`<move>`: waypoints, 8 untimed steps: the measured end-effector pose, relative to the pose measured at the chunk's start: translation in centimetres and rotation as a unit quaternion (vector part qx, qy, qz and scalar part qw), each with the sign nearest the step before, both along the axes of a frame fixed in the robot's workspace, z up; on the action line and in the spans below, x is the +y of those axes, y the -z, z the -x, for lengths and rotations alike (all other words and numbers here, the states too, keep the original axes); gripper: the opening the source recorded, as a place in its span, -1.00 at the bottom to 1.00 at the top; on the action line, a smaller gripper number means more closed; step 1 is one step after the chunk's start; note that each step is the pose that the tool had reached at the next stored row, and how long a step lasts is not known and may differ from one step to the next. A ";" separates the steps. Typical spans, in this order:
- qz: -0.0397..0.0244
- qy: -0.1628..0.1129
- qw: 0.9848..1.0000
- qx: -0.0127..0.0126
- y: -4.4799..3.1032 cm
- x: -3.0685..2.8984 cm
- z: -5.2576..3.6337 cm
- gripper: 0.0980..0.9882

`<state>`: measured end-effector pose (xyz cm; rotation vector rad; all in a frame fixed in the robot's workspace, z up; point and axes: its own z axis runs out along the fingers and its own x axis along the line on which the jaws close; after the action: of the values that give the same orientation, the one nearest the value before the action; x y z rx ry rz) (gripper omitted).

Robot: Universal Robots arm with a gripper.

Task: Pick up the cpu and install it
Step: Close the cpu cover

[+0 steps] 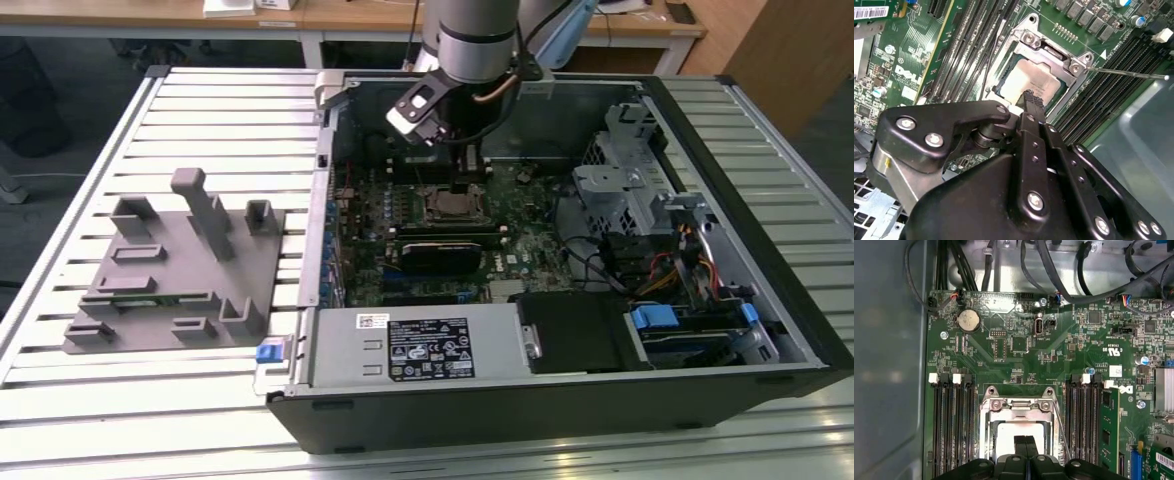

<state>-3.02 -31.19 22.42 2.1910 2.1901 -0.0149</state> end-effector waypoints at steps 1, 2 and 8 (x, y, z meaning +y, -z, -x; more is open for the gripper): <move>0.000 0.000 1.000 0.000 0.00 0.00 0.02 -0.98; 0.000 0.000 1.000 0.000 0.01 0.00 0.06 -0.98; 0.000 0.000 1.000 0.000 0.09 0.00 0.15 -0.98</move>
<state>-3.18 -31.19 22.34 2.1910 2.1901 -0.0150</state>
